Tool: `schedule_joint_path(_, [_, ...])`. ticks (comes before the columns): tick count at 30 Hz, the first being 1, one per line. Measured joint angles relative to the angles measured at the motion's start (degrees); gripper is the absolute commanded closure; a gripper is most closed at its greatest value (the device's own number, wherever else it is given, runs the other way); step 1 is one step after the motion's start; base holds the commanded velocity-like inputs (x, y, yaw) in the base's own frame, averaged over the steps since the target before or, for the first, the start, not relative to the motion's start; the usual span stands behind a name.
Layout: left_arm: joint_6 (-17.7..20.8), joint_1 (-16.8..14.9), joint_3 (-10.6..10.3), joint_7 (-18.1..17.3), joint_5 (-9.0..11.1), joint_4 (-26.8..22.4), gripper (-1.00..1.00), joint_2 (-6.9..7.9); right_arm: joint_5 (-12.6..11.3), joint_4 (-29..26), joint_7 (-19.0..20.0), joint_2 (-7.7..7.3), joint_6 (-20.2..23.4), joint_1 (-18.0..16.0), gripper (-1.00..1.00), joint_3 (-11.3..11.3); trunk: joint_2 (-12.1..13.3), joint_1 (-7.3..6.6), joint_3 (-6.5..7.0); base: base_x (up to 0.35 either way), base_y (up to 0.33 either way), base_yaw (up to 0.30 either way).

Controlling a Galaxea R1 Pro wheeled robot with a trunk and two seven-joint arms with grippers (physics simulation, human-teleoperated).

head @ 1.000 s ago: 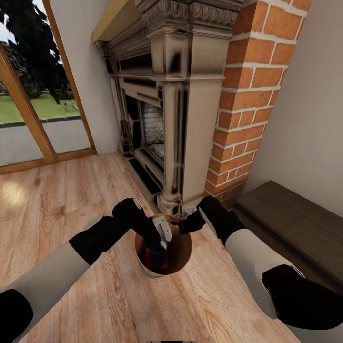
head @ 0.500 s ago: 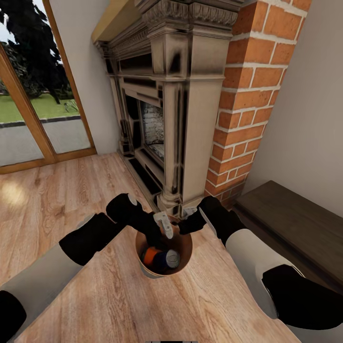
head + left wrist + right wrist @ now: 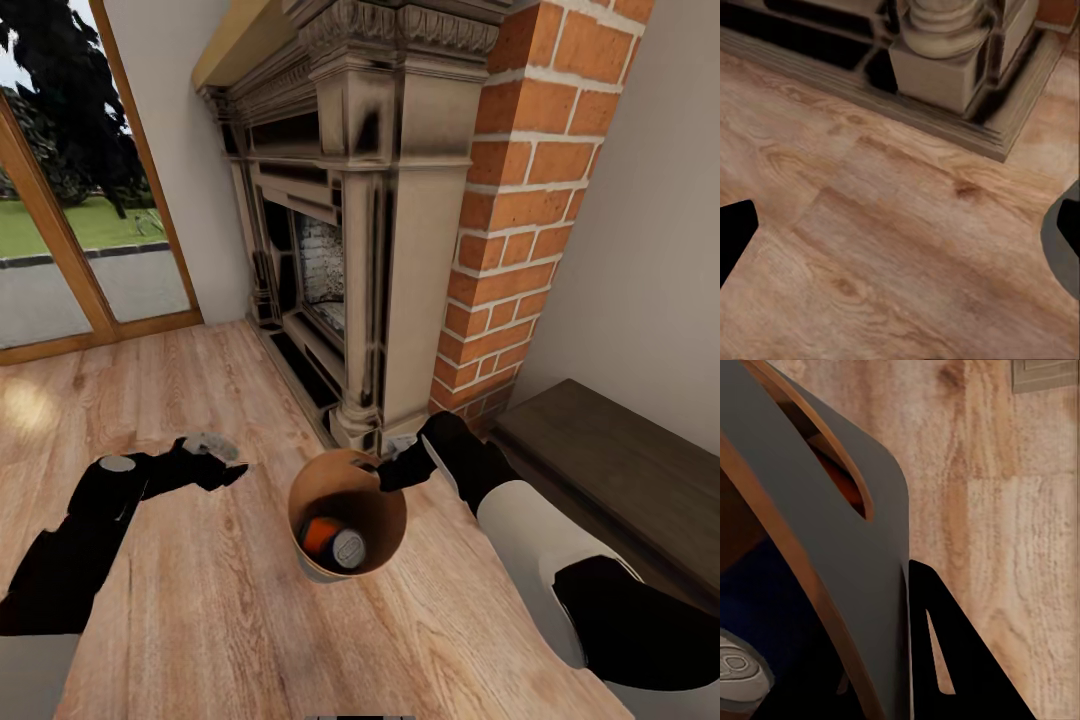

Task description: Put the three can of soda from the living room inside the tash can in the kitchen.

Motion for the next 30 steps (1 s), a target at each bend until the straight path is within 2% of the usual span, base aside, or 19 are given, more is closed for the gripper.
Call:
schedule_joint_path(1, [-2.45, 2.55, 2.49, 5.14, 0.92, 0.38, -1.00, -0.73, 0.01, -0.04, -0.11, -0.12, 0.00, 0.00, 1.00, -0.01, 0.00, 0.00, 0.00, 0.000, 0.000, 0.000])
schedule_joint_path(4, [-4.86, 4.96, 5.38, 10.83, 2.66, 1.22, -1.00, -1.91, 0.35, -0.08, -0.32, -0.50, -0.04, 0.03, 1.00, 0.11, 0.00, 0.00, 0.01, 0.003, 0.000, 0.000])
schedule_joint_path(6, [-5.15, 4.31, 6.03, 10.18, 1.99, 0.57, -1.00, -1.26, 2.31, -0.72, 0.03, -1.15, 0.12, -0.58, 1.00, 0.92, -0.01, 0.00, 0.01, 0.006, 0.000, 0.000])
schedule_joint_path(10, [-5.15, 3.02, 7.33, 8.90, 1.05, -0.62, -1.00, 0.02, 9.79, -1.96, 0.34, -2.51, -0.51, -1.83, 1.00, 2.69, -0.01, 0.00, 0.01, 0.006, 0.000, 0.000])
schedule_joint_path(12, [-5.14, 2.44, 7.98, 8.26, 1.06, -0.63, -1.00, 0.03, 13.20, -2.57, 0.59, -3.18, -0.90, -2.45, 1.00, 3.58, -0.01, 0.00, 0.01, 0.006, 0.000, 0.000])
schedule_joint_path(14, [-5.14, 2.43, 8.63, 7.62, 1.05, -0.63, -1.00, 0.03, 16.98, -3.16, 0.76, -3.19, -1.42, -3.07, 1.00, 3.58, 0.00, 0.00, 0.01, 0.006, 0.000, 0.000])
schedule_joint_path(17, [-5.14, 2.43, 8.92, 6.66, 1.06, -0.62, -1.00, 0.02, 20.47, -4.08, 1.20, -3.18, -1.72, -4.02, 1.00, 3.55, 0.00, 0.00, 0.01, 0.006, 0.000, 0.000])
schedule_joint_path(25, [-5.13, 2.43, 8.92, 4.08, 1.06, -0.63, -1.00, 0.03, 23.87, -4.13, 1.43, -3.18, -0.64, -5.62, 1.00, 3.57, 0.00, 0.00, 0.00, 0.006, 0.000, 0.000])
schedule_joint_path(30, [-6.07, 3.40, 9.73, 2.47, 2.00, 0.32, -1.00, -0.35, 23.70, -4.81, -0.07, -3.74, 0.34, -4.54, 1.00, 2.79, 0.00, 0.01, 0.00, 0.002, 0.000, 0.000])
